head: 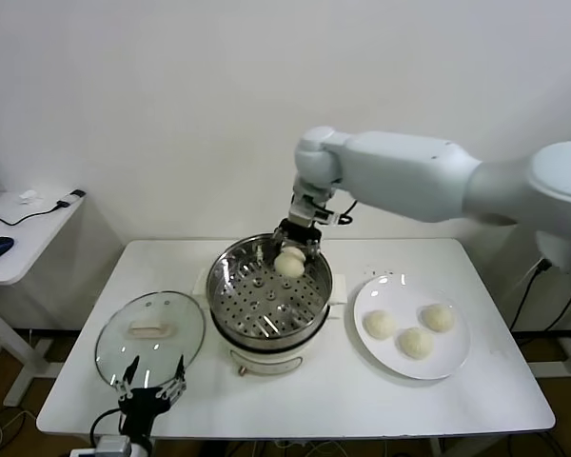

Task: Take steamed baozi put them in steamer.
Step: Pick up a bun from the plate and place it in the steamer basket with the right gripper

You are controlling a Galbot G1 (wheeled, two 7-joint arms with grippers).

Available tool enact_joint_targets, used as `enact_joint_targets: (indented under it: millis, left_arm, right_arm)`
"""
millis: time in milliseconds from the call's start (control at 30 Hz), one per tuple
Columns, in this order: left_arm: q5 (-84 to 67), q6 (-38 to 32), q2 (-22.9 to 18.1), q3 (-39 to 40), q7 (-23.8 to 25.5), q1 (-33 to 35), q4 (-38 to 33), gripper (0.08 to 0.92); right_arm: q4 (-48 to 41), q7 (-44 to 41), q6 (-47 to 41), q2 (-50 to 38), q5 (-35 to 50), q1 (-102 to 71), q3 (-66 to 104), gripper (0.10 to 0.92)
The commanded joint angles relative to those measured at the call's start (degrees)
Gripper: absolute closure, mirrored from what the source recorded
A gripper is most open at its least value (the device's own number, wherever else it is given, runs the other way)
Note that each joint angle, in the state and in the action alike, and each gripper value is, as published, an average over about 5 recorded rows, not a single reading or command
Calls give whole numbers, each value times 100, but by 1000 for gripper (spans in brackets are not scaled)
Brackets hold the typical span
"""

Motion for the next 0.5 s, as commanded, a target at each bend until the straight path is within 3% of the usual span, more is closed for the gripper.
enact_joint_targets:
  millis: [33, 367, 500]
  left_arm:
    - [3, 6, 2, 2, -4, -10, 23, 177]
    - [-7, 21, -1, -4, -8, -92, 78, 177]
    - [-13, 29, 1, -10, -8, -122, 90, 177]
  right_arm:
    - [-1591, 220, 743, 721, -1216, -926, 621, 389]
    - [-2172, 336, 804, 1092, -1293, -1192, 799, 386]
    - [-2288, 388, 852, 1159, -1192, -1193, 814, 317]
